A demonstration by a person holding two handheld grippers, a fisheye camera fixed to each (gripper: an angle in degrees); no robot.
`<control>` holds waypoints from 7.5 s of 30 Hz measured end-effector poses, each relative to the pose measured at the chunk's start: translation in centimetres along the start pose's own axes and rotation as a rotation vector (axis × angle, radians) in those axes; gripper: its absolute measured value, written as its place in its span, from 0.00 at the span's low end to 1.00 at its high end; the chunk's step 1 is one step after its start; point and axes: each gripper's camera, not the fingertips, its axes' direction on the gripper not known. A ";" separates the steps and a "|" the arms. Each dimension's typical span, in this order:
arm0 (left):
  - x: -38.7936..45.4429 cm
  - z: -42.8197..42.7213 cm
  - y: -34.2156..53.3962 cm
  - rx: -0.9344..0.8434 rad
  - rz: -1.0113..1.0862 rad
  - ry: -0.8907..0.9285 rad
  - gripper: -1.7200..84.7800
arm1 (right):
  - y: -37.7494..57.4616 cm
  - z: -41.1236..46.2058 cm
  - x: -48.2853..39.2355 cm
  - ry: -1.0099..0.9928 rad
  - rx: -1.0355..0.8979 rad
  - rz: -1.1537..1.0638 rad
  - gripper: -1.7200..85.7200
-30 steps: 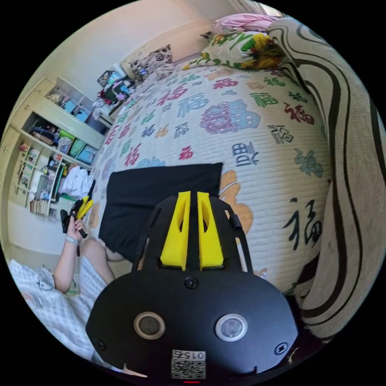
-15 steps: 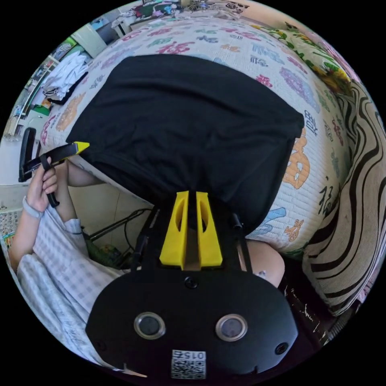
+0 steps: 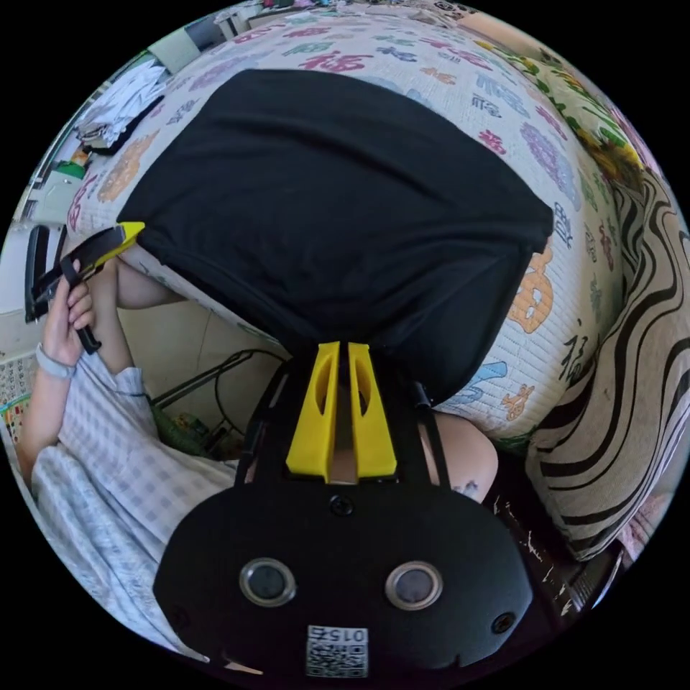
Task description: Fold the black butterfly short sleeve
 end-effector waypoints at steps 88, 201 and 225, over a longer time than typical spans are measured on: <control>29.7 20.4 7.1 -0.308 0.956 0.077 0.13 | 10.7 -14.0 40.3 -0.505 0.435 0.273 0.10; 17.8 4.8 -19.3 -0.550 0.959 0.014 0.04 | 11.1 -2.0 34.3 -0.396 0.091 -0.296 0.02; 4.0 -0.6 -33.9 -0.329 0.158 0.444 0.03 | 0.2 4.0 44.7 -0.970 0.372 0.382 0.03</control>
